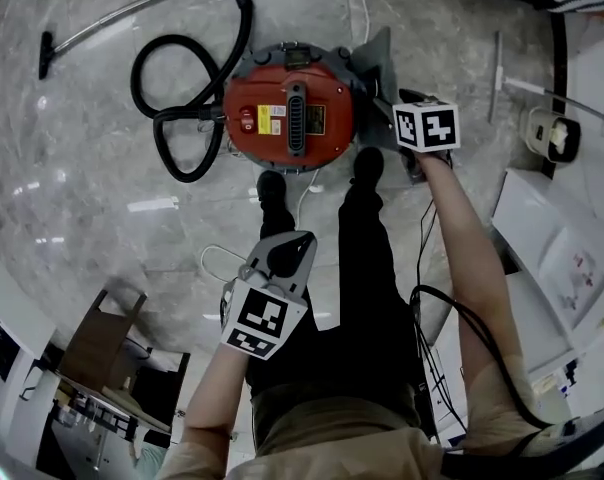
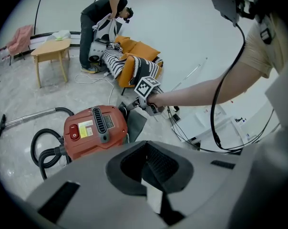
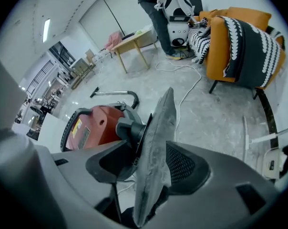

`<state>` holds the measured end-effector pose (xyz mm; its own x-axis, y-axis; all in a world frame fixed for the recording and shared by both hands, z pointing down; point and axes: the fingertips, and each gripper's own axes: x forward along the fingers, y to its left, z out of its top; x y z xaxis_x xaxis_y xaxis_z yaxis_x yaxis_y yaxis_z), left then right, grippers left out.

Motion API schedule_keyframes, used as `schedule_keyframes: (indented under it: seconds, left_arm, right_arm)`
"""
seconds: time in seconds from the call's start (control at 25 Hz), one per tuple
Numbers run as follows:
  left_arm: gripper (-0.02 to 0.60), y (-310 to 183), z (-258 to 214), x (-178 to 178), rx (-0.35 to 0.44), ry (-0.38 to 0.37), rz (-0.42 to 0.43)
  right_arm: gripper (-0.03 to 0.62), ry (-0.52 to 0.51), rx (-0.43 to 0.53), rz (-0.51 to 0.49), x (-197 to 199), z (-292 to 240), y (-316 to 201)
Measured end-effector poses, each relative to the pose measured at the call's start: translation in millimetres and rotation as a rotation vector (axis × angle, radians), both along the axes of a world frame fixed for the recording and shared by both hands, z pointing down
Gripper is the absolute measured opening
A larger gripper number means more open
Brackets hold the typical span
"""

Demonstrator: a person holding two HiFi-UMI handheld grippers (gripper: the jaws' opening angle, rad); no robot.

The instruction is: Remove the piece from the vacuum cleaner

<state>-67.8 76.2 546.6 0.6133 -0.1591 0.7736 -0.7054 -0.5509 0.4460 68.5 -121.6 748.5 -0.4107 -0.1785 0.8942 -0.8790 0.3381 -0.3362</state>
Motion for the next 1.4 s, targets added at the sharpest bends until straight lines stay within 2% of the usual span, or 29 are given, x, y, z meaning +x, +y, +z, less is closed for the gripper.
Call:
schedule_keyframes:
  seconds: [0.12,0.24,0.36,0.44,0.84,1.12,1.28,1.4]
  left_arm:
    - [-0.006,-2,3,0,-0.013,0.004,-0.005]
    - [-0.006,-7,5,-1,-0.024,0.008,-0.010]
    - [-0.006,-10,9,0,-0.031,0.008,-0.013]
    - [-0.006,-11,11,1,-0.037,0.011,-0.010]
    - [-0.006,-14,14,19,-0.077,0.049,0.006]
    - [-0.006,-18,15,20,-0.084,0.050,-0.001]
    - [-0.006,-16,16,20,-0.087,0.046,0.005]
    - [-0.006,-17,16,18,-0.085,0.046,0.005]
  right_arm:
    - [0.233,0.040,-0.028,-0.006,4,15,4]
    - [0.233,0.028,-0.044,0.015,6,22,4]
    - [0.228,0.041,-0.060,-0.008,10,29,6]
    - [0.156,0.057,-0.073,-0.016,16,35,9]
    - [0.143,0.021,-0.084,0.001,19,37,11]
    - [0.143,0.063,-0.014,-0.088,19,37,9]
    - [0.138,0.144,0.057,-0.120,21,39,16]
    - [0.072,0.256,0.149,-0.249,22,39,26]
